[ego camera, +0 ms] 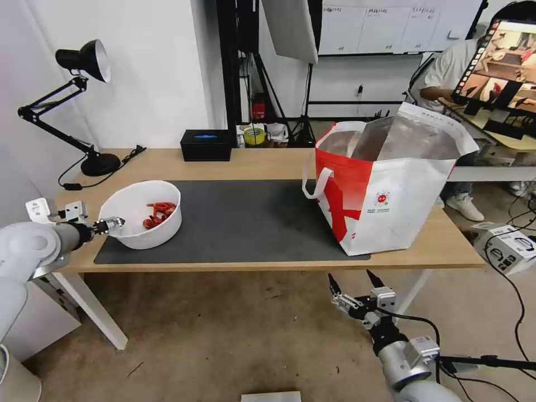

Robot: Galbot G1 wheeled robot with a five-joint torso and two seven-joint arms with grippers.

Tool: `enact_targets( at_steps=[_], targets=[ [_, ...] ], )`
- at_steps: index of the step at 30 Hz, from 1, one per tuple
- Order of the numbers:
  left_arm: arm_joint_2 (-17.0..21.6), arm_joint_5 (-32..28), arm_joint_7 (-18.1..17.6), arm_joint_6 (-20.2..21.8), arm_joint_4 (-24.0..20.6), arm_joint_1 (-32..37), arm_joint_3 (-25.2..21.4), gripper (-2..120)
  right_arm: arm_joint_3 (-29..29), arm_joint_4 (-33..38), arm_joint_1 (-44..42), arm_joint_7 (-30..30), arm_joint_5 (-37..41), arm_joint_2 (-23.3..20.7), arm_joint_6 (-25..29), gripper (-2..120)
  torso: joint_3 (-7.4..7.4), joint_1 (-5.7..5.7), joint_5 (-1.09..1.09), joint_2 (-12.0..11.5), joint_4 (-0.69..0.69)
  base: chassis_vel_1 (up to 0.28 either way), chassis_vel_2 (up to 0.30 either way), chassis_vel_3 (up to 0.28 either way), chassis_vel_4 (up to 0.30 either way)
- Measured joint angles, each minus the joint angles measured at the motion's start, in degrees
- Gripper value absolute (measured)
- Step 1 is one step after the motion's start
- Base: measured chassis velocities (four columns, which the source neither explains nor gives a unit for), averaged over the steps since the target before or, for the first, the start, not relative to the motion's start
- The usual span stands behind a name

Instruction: Pick up the trash from the table and place it into the takeout bag.

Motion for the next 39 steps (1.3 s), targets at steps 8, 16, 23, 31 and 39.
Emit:
enact_targets(
  at_steps=[8, 16, 23, 31, 39],
  targets=[
    [0.0, 0.8, 1.3, 0.0, -0.7, 0.5, -0.2, 25, 0.0, 0.0, 0.0, 0.0, 0.0, 0.0, 0.0, 100, 0.0, 0.0, -0.02, 0.0, 0.0, 0.0, 0.0, 0.0, 0.0],
    [-0.2, 0.8, 1.3, 0.0, -2.2, 0.9, -0.9, 0, 0.0, 0.0, 0.0, 0.0, 0.0, 0.0, 0.0, 100, 0.0, 0.0, -0.02, 0.0, -0.01, 0.0, 0.0, 0.0, 0.0],
    [-0.5, 0.4, 1.1, 0.0, -4.9, 0.3, -1.1, 0, 0.0, 0.0, 0.0, 0.0, 0.0, 0.0, 0.0, 100, 0.0, 0.0, -0.02, 0.0, 0.0, 0.0, 0.0, 0.0, 0.0],
    [-0.5, -3.5, -1.7, -0.1, -9.6, -5.2, 1.0, 0, 0.0, 0.0, 0.0, 0.0, 0.0, 0.0, 0.0, 100, 0.0, 0.0, 0.0, 0.0, 0.0, 0.0, 0.0, 0.0, 0.0],
    [0.0, -7.4, -3.6, -0.9, -11.2, -14.6, 6.3, 0, 0.0, 0.0, 0.0, 0.0, 0.0, 0.0, 0.0, 100, 0.0, 0.0, 0.0, 0.0, 0.0, 0.0, 0.0, 0.0, 0.0]
  ],
)
